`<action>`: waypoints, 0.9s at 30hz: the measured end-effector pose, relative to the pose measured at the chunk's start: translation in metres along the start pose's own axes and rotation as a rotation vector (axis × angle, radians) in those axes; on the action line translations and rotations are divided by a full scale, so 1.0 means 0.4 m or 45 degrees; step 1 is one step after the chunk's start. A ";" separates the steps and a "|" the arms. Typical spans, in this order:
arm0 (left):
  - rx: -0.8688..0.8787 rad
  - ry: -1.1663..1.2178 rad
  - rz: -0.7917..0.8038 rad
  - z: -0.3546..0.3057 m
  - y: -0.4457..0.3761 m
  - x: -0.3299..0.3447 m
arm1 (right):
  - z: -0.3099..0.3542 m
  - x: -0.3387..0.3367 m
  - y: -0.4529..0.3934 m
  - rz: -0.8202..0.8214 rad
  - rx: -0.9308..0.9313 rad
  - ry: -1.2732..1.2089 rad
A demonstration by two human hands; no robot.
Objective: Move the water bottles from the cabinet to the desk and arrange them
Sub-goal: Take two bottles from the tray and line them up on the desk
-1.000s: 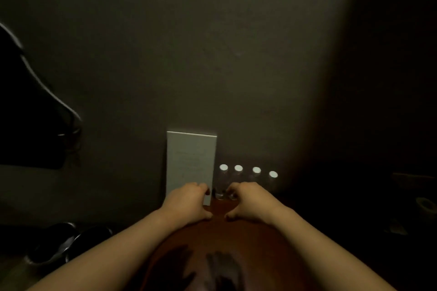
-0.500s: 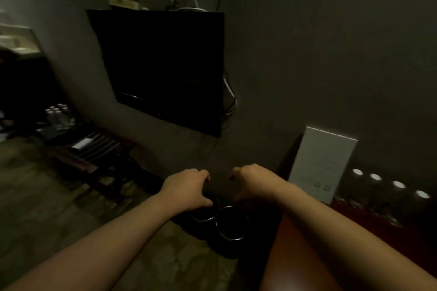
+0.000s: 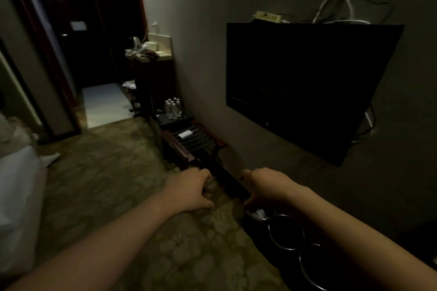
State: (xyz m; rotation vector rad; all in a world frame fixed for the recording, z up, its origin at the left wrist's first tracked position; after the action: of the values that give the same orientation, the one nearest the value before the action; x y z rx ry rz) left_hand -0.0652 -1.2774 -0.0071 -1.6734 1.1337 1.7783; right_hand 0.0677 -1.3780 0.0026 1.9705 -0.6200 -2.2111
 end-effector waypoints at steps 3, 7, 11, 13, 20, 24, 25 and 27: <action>-0.044 0.059 -0.025 0.101 -0.041 -0.015 | 0.037 -0.036 -0.126 -0.003 -0.077 0.026; -0.056 0.078 -0.032 0.216 -0.140 -0.040 | 0.064 -0.096 -0.303 0.000 -0.169 0.024; -0.078 0.004 -0.067 0.338 -0.288 -0.099 | 0.054 -0.188 -0.512 -0.057 -0.238 -0.010; -0.095 0.001 -0.072 0.407 -0.375 -0.137 | 0.042 -0.234 -0.624 -0.072 -0.255 -0.016; -0.162 0.052 -0.092 0.658 -0.649 -0.264 | 0.028 -0.387 -1.008 -0.004 -0.329 0.003; -0.249 0.190 -0.113 0.831 -0.757 -0.304 | 0.071 -0.453 -1.199 0.037 -0.373 -0.029; -0.260 0.216 -0.120 0.877 -0.784 -0.311 | 0.087 -0.465 -1.247 0.045 -0.385 -0.028; -0.280 0.224 -0.145 0.970 -0.837 -0.323 | 0.125 -0.487 -1.349 0.051 -0.410 -0.013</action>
State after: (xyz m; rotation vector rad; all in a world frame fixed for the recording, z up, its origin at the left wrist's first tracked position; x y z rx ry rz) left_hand -0.0130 -0.7515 0.0030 -2.0151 0.9186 1.7642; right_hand 0.1458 -0.8076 -0.0152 1.7692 -0.2781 -2.1394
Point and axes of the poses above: each hand's wrist, its own y-axis away from the middle knuckle, its own x-axis out of the palm, z = x × y, the point moved 8 cm from there along -y, towards the middle knuckle, and after that the axes turned 11 degrees about z, right-handed, at the moved point
